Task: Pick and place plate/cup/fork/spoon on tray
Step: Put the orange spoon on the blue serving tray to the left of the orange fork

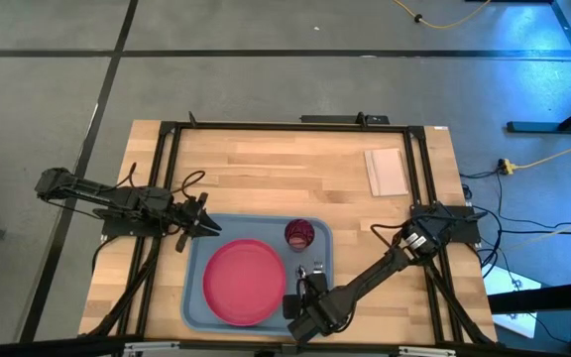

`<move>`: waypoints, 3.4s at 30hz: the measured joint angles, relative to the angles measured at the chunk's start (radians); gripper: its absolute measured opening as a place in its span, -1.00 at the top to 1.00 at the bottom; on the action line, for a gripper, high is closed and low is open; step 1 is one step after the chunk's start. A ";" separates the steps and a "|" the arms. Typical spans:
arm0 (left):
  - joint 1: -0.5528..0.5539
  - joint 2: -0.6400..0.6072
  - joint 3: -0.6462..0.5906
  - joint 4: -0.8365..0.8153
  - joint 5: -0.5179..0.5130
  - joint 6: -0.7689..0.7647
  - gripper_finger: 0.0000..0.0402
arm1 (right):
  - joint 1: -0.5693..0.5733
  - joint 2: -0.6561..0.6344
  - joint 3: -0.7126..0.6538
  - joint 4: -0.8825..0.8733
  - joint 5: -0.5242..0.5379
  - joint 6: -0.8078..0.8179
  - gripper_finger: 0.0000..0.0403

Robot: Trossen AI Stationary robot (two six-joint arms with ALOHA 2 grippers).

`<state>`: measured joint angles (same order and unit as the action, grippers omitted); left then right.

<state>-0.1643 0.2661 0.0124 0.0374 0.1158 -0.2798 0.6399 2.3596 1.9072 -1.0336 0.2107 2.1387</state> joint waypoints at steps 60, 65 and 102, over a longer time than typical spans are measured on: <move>0.000 0.000 0.000 0.000 0.000 0.000 0.66 | 0.039 0.002 0.087 0.005 -0.032 0.077 0.93; 0.000 0.000 0.000 0.000 0.000 0.000 0.66 | 0.042 0.030 0.089 0.045 -0.054 0.079 0.93; 0.000 0.000 0.000 0.000 0.000 0.000 0.66 | 0.038 0.027 0.095 0.024 -0.081 0.056 0.93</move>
<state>-0.1642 0.2661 0.0124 0.0373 0.1158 -0.2798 0.6781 2.3871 2.0022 -1.0092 0.1295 2.1948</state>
